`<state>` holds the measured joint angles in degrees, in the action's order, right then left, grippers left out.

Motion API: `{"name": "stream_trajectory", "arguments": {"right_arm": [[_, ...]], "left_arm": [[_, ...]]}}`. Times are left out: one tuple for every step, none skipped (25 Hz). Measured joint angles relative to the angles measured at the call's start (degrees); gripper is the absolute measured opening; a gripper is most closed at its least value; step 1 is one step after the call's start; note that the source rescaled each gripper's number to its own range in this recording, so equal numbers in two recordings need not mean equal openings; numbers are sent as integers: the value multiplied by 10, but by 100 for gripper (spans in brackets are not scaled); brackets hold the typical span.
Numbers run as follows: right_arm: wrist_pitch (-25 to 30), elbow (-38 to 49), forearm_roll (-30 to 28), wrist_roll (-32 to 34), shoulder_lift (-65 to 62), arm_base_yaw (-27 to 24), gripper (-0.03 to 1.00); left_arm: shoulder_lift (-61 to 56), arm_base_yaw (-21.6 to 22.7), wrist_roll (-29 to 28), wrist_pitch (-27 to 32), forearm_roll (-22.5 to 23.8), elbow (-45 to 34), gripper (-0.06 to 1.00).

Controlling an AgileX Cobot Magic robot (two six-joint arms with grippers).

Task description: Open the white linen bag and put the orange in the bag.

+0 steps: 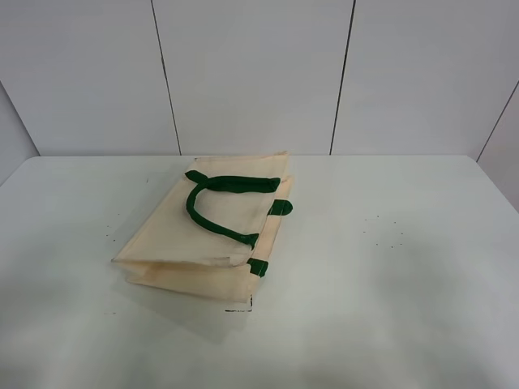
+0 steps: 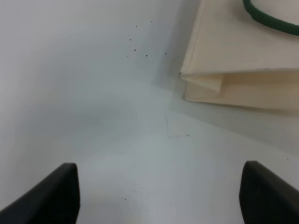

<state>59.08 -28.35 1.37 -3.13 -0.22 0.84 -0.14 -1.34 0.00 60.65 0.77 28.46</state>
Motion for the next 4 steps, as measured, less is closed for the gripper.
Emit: {"name": "stream_trajectory", "arguments": {"right_arm": [[0,0,0,0,0,0,100],[0,0,0,0,0,0,100],[0,0,0,0,0,0,100],[0,0,0,0,0,0,100]], "left_arm": [[0,0,0,0,0,0,86],[0,0,0,0,0,0,86],[0,0,0,0,0,0,86],[0,0,0,0,0,0,86]]}}
